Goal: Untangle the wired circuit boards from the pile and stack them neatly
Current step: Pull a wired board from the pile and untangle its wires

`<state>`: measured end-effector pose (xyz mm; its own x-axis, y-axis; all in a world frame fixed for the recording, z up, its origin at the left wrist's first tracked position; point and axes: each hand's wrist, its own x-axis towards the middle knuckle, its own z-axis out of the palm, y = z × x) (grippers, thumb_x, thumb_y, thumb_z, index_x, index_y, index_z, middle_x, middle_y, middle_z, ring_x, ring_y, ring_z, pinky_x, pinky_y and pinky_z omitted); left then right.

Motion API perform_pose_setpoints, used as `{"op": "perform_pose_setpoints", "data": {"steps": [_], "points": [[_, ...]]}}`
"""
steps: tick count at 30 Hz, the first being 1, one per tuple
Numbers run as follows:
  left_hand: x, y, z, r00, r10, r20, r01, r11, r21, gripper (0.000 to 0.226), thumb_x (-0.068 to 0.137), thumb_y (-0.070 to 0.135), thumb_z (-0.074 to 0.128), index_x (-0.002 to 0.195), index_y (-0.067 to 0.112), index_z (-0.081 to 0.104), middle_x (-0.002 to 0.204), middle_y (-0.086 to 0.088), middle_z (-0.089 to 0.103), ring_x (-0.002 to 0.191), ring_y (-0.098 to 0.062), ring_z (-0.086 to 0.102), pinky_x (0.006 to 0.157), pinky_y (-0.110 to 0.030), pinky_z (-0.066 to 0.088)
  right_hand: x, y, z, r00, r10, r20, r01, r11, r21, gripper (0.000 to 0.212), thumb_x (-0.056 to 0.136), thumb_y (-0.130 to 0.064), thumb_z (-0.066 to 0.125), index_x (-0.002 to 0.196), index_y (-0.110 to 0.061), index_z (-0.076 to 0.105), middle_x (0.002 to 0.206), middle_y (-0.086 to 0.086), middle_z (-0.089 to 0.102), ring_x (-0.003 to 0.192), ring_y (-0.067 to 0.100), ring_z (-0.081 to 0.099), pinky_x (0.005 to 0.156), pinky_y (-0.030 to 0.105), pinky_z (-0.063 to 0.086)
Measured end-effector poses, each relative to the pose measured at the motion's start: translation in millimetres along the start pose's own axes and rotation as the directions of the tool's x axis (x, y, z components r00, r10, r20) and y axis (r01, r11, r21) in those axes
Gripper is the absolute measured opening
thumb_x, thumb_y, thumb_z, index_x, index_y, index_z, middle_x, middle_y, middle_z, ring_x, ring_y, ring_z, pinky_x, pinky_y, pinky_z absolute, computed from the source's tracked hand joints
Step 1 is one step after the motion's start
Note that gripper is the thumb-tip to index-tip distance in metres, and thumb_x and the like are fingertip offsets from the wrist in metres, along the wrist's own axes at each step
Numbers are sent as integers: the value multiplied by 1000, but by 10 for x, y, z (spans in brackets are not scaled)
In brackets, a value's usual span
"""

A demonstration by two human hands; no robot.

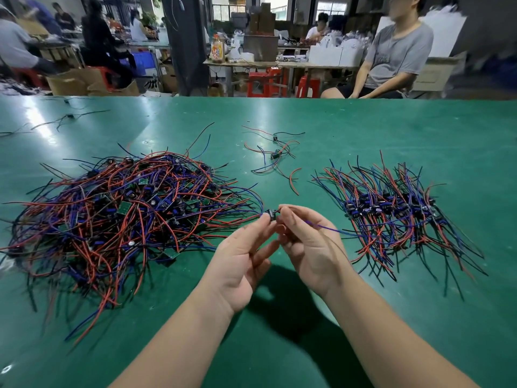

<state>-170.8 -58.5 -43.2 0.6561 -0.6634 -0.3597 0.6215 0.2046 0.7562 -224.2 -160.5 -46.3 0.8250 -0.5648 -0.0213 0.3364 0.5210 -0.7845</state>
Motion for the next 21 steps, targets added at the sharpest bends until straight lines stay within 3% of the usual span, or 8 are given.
{"op": "perform_pose_setpoints", "data": {"steps": [3,5,9,12,13,15,17,21], "points": [[-8,-57,13,997,67,-47,-56,976,208,21,54,44,74,70,30,73,76,17,71,59,0,57,54,-21,37,24,-28,-7,997,-15,-71,16,1000,19,7,57,-9,72,60,-16,75,61,0,68,53,7,61,51,15,47],[-10,-89,12,982,187,-23,-173,946,272,20,50,40,77,65,27,74,64,15,66,51,0,52,50,-19,39,30,-50,-9,995,-7,-95,8,1000,3,10,58,-7,70,60,-16,75,60,0,67,53,7,61,50,15,47],[-11,-106,-3,921,344,183,-389,840,379,20,65,17,78,84,18,72,70,4,72,56,-4,63,46,-16,47,54,-196,-68,993,64,-94,-53,992,114,16,59,-7,68,73,-13,73,60,1,65,49,8,58,46,15,46],[22,-77,-31,934,330,134,-356,852,383,9,81,7,70,87,14,69,65,-2,71,49,-9,62,44,-18,48,45,-362,-156,992,117,40,-122,979,161,37,54,-14,74,91,-11,70,62,-2,63,49,6,57,47,13,45],[29,-60,-33,946,309,100,-323,867,379,3,83,15,68,84,12,68,62,-3,69,45,-9,60,43,-18,47,34,-396,-178,986,141,84,-151,979,133,41,51,-16,75,91,-11,71,64,-2,63,50,6,57,47,12,45],[35,-34,-48,967,246,64,-253,899,357,30,80,39,63,78,9,68,55,-4,64,41,-11,57,43,-19,48,13,-405,-205,972,205,112,-203,979,-29,41,50,-14,76,90,-10,71,64,0,64,52,6,58,50,14,46],[21,-33,-53,972,206,115,-235,897,375,45,64,53,67,72,8,69,56,-4,64,45,-13,59,47,-21,51,-2,-363,-208,965,254,60,-230,937,-264,35,53,-7,76,87,-7,67,63,2,65,53,7,59,51,15,46],[2,-105,-44,967,205,153,-254,843,473,33,50,34,82,66,6,73,65,-13,69,54,-18,65,50,-22,52,12,-278,-232,968,246,-46,-238,850,-471,13,70,-2,73,74,-11,66,64,1,67,59,10,60,58,19,43]]}}
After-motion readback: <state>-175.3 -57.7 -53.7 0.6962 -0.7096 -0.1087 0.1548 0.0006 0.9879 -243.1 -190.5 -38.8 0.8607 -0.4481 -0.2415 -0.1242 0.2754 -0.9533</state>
